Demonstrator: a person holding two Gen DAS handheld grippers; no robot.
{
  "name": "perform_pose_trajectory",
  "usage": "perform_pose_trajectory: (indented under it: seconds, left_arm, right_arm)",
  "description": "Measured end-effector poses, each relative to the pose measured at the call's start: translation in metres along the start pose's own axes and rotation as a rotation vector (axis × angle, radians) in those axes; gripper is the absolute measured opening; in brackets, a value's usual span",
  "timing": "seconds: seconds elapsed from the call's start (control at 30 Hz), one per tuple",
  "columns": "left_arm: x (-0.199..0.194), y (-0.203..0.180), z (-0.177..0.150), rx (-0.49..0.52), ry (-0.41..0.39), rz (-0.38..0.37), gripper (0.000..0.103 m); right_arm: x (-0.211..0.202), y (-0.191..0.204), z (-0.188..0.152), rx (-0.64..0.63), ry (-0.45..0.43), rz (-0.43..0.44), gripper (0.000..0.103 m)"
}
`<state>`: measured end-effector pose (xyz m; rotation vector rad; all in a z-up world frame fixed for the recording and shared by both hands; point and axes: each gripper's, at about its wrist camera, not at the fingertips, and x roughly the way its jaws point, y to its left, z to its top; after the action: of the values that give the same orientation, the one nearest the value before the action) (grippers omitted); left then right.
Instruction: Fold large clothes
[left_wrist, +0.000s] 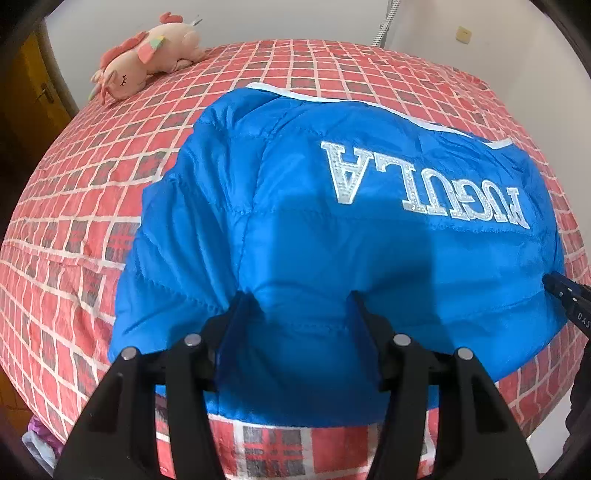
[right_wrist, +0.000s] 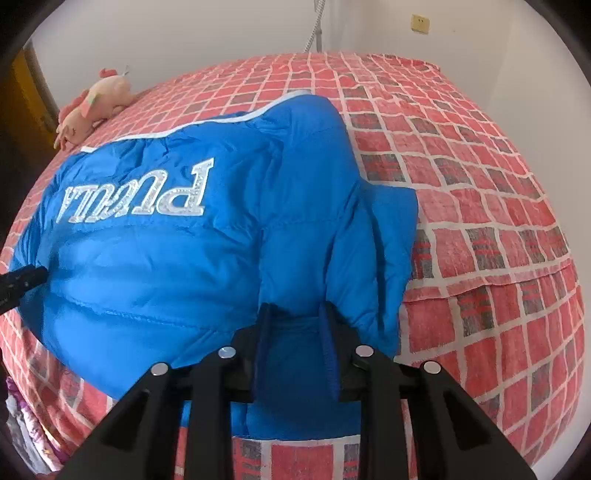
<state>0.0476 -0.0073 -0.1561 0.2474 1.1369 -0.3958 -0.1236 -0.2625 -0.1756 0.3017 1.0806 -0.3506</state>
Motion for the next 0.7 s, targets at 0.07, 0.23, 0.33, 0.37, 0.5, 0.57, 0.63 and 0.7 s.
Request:
perform_pose_trajectory:
  seconds: [0.07,0.23,0.33,0.37,0.5,0.57,0.63,0.7]
  left_arm:
    - [-0.003,0.0,0.0,0.001,0.002,0.005,0.054]
    - [-0.011,0.001,-0.002,-0.006,0.013,0.01,0.054]
    - [-0.016,-0.001,-0.004,0.0,0.017,0.019,0.056]
    - [-0.016,-0.001,-0.004,0.002,0.018,0.022,0.056]
    - [-0.016,-0.003,-0.005,0.015,0.019,0.03,0.057]
    - [-0.015,-0.003,-0.005,0.013,0.02,0.029,0.057]
    - [-0.014,-0.004,-0.006,0.012,0.021,0.029,0.057]
    - [-0.012,-0.003,-0.006,0.015,0.023,0.028,0.058]
  right_arm:
    - [-0.003,0.0,0.002,0.007,0.004,0.004,0.026]
    - [-0.018,0.003,0.006,0.002,-0.002,0.017,0.027]
    - [-0.027,0.002,0.007,0.002,-0.003,0.012,0.027]
    - [-0.029,0.002,0.008,0.002,-0.005,0.008,0.027]
    - [-0.023,-0.002,0.009,0.0,0.014,-0.017,0.027]
    - [-0.016,-0.004,0.007,0.01,0.032,-0.012,0.027]
    - [-0.006,-0.005,0.004,0.009,0.042,-0.011,0.027]
    - [-0.002,-0.004,0.001,0.009,0.042,-0.011,0.027]
